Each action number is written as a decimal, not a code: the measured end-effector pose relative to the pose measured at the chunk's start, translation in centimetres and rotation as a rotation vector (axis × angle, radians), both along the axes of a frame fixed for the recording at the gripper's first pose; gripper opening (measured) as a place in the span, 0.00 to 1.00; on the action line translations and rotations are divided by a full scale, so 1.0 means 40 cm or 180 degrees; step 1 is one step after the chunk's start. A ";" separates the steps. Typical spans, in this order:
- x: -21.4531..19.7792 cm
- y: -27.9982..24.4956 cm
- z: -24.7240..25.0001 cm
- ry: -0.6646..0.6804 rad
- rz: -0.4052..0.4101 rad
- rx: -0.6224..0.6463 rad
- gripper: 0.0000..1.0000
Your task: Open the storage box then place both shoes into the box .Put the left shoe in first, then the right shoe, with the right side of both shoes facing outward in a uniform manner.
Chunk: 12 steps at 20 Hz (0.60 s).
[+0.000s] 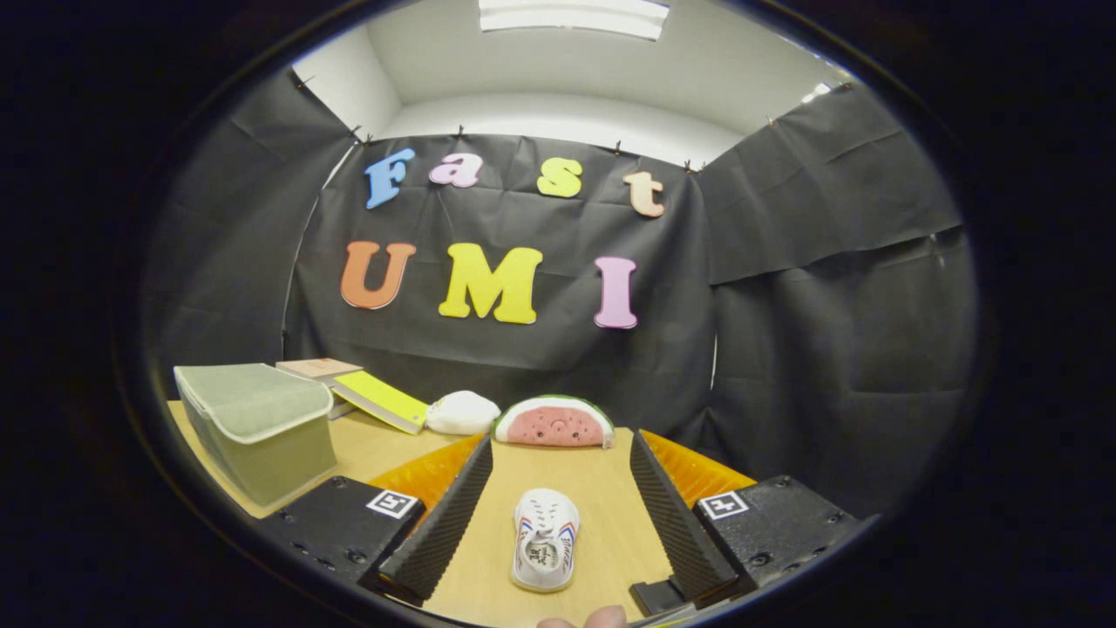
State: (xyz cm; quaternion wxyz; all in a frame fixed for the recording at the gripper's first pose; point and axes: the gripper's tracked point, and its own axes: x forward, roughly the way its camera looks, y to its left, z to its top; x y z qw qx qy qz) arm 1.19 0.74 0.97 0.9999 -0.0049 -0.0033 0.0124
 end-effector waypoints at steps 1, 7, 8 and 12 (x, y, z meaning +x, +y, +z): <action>-0.001 0.001 0.000 -0.0008 -0.0002 -0.0004 1.00; 0.013 0.026 -0.005 0.0106 0.0044 0.0064 1.00; 0.013 0.030 -0.004 0.0118 0.0048 0.0082 1.00; 0.016 0.057 -0.008 0.0189 0.0101 0.0210 1.00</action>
